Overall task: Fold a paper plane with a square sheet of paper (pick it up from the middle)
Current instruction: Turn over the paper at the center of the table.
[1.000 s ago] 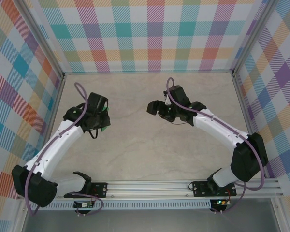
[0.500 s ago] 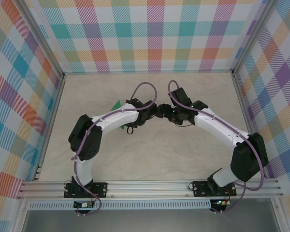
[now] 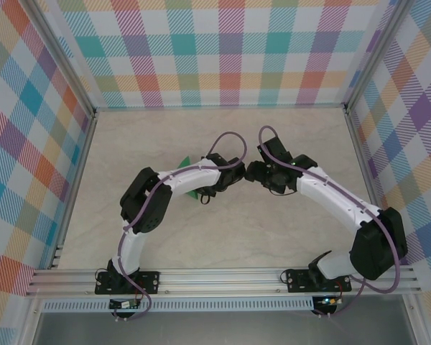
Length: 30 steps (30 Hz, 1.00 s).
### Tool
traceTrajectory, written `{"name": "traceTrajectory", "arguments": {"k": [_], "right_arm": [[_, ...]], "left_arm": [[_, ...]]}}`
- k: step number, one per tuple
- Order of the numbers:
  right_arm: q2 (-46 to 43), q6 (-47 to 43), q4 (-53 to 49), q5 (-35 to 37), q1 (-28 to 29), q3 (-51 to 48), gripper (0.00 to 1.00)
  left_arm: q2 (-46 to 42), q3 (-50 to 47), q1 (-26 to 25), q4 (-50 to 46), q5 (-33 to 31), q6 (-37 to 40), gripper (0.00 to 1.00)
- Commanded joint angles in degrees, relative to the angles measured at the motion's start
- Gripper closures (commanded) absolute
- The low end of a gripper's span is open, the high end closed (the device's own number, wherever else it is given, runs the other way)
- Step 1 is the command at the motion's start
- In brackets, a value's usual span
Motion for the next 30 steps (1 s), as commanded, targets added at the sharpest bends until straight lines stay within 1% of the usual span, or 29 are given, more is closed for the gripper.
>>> {"name": "traceTrajectory", "arguments": {"k": [1, 3, 7, 10, 12, 15, 17, 19, 21, 25, 30], "right_arm": [[-1.26, 2.41, 2.57, -0.21, 0.87, 0.55, 0.19], [-1.26, 2.86, 1.84, 0.52, 0.84, 0.55, 0.19], [-0.93, 3.41, 1.06, 1.29, 0.88, 0.53, 0.19], [-0.27, 3.97, 0.58, 1.57, 0.90, 0.94, 0.19], [0.04, 4.25, 0.41, 1.65, 0.87, 1.16, 0.19], [0.86, 4.20, 0.57, 0.84, 0.87, 1.54, 0.20], [2.09, 3.30, 1.30, -1.16, 0.86, 2.22, 0.21], [3.63, 2.14, 2.68, -4.23, 1.15, 2.95, 0.24], [5.05, 1.19, 4.33, -6.52, 2.23, 3.88, 0.28], [9.53, -0.52, 7.09, -9.63, 6.77, 7.42, 0.35], [17.08, -0.41, 11.23, -13.07, 14.61, 13.20, 0.43]], "left_arm": [[-2.94, -2.35, -2.06, 3.04, 3.15, 0.38, 0.71], [-4.20, -3.15, -1.66, 4.00, 4.94, 0.64, 0.65], [-8.17, -4.15, -0.98, 5.03, 7.30, 1.33, 0.48], [-12.97, -6.00, 0.38, 6.78, 10.60, 2.00, 0.40], [-16.34, -7.86, 2.20, 8.13, 13.27, 2.37, 0.35], [-22.28, -11.14, 6.31, 10.88, 19.33, 3.82, 0.28], [-25.88, -13.42, 10.18, 13.01, 24.41, 4.50, 0.21], [-28.82, -15.69, 14.23, 14.94, 28.95, 4.70, 0.17], [-31.37, -17.98, 18.18, 16.78, 32.22, 4.56, 0.15], [-35.38, -23.04, 25.44, 19.20, 34.94, 3.09, 0.14], [-39.89, -29.99, 32.80, 21.88, 35.79, 1.65, 0.06]]}}
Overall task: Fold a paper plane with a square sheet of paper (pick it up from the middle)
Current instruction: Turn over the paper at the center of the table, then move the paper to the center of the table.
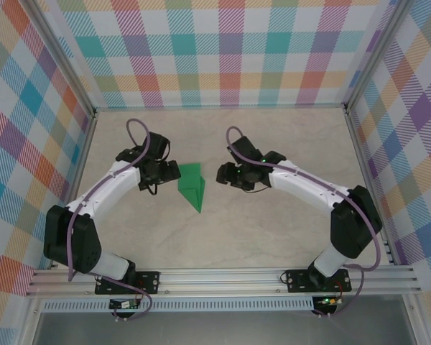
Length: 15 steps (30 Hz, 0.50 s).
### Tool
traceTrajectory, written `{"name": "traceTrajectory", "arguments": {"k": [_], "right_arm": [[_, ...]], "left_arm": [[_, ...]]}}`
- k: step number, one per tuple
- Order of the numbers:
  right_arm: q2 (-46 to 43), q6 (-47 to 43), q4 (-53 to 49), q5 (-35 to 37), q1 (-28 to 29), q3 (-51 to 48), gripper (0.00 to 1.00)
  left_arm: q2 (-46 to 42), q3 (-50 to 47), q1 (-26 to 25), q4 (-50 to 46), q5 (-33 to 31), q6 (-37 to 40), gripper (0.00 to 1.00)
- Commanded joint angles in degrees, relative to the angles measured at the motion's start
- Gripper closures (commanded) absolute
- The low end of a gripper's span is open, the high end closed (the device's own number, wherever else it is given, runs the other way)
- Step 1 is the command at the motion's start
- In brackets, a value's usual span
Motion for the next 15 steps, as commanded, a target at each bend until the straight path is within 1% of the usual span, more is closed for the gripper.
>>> {"name": "traceTrajectory", "arguments": {"k": [1, 4, 8, 11, 13, 15], "right_arm": [[4.54, -0.56, 4.47, -4.65, 4.95, 4.69, 0.44], [9.53, 0.80, 5.90, -5.54, 8.12, 8.24, 0.48], [15.30, 2.77, 7.65, -7.78, 9.77, 11.32, 0.53], [18.92, 3.08, 7.00, -8.80, 10.19, 13.93, 0.54], [21.01, 3.05, 5.51, -8.99, 10.22, 15.77, 0.54], [22.83, 2.63, 3.78, -7.86, 10.22, 17.64, 0.55]], "left_arm": [[-3.86, -3.78, 4.15, 2.30, 2.59, -1.06, 0.05], [-6.71, -7.00, 7.55, 3.33, 1.80, -1.37, 0.00], [-9.97, -9.95, 11.88, 3.81, 2.79, -1.82, 0.00], [-10.42, -10.79, 13.49, 3.87, 4.34, -1.55, 0.00], [-10.08, -11.05, 13.69, 3.95, 5.23, -1.51, 0.00], [-9.66, -11.33, 13.86, 4.30, 6.18, -1.66, 0.00]]}}
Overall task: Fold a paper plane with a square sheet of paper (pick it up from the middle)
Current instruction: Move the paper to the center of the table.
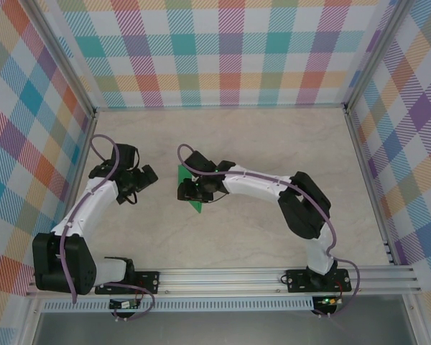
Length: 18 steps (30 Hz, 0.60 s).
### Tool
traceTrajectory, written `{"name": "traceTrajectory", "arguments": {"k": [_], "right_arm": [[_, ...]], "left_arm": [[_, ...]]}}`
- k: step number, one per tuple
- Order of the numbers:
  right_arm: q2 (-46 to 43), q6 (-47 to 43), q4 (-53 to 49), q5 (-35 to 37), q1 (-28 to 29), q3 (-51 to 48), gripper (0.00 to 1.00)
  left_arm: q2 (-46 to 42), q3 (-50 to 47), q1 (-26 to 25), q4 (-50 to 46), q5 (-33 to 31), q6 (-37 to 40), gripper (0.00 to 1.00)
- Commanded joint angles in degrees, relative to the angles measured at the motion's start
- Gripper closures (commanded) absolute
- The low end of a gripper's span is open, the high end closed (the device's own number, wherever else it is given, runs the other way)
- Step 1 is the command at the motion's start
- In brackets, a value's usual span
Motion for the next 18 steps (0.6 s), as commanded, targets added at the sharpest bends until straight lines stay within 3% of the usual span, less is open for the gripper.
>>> {"name": "traceTrajectory", "arguments": {"k": [1, 9, 18], "right_arm": [[2.32, 0.28, -2.51, 0.40, 0.06, 4.12, 0.56], [8.59, -3.13, -9.27, 6.53, -0.63, 10.84, 0.57], [11.62, -11.71, -13.92, 4.63, -1.92, 11.61, 0.57]], "left_arm": [[0.10, -1.27, 0.58, 1.28, 2.76, -0.40, 0.00], [1.16, -2.67, 0.55, 2.65, 7.57, -0.94, 0.00], [0.52, -4.60, 0.53, 5.83, 12.15, -1.00, 0.00]]}}
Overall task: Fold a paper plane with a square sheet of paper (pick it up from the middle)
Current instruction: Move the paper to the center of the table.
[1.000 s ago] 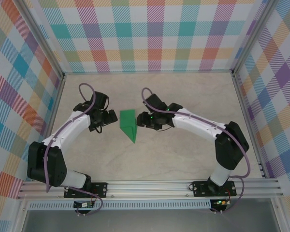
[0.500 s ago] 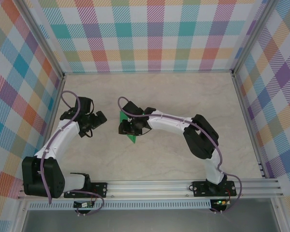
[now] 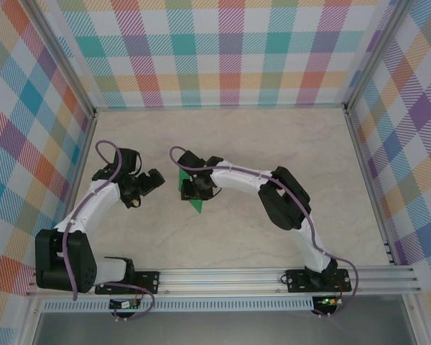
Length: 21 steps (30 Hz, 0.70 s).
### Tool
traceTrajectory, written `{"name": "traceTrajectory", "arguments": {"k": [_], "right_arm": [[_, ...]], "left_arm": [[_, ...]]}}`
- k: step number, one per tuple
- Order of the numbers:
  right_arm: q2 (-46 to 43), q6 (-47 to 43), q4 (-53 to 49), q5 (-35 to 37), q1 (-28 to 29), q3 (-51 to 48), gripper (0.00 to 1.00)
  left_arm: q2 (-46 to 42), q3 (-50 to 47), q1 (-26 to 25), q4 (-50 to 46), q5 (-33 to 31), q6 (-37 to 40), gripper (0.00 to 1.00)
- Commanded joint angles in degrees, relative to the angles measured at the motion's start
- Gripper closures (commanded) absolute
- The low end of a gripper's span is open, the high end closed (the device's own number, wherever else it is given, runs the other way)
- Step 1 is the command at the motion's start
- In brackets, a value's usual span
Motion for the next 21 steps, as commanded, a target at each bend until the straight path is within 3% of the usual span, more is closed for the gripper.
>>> {"name": "traceTrajectory", "arguments": {"k": [1, 13, 16, 21], "right_arm": [[0.42, -6.16, -3.75, -0.61, -0.39, 0.49, 0.57], [-8.21, -26.84, -5.19, -5.62, -2.18, -12.86, 0.57], [-13.21, -23.67, -1.80, -6.31, -2.58, -14.18, 0.57], [-20.68, -6.63, 9.17, -4.26, -2.64, -20.50, 0.54]], "left_arm": [[-0.21, -0.93, 0.51, 2.09, 3.04, -0.68, 0.00], [-1.81, -3.97, 0.44, 6.01, 10.62, 0.56, 0.00], [-2.48, -5.61, 0.24, 8.38, 12.51, -0.65, 0.00], [-3.55, -6.72, -0.08, 8.95, 14.02, -1.90, 0.00]]}}
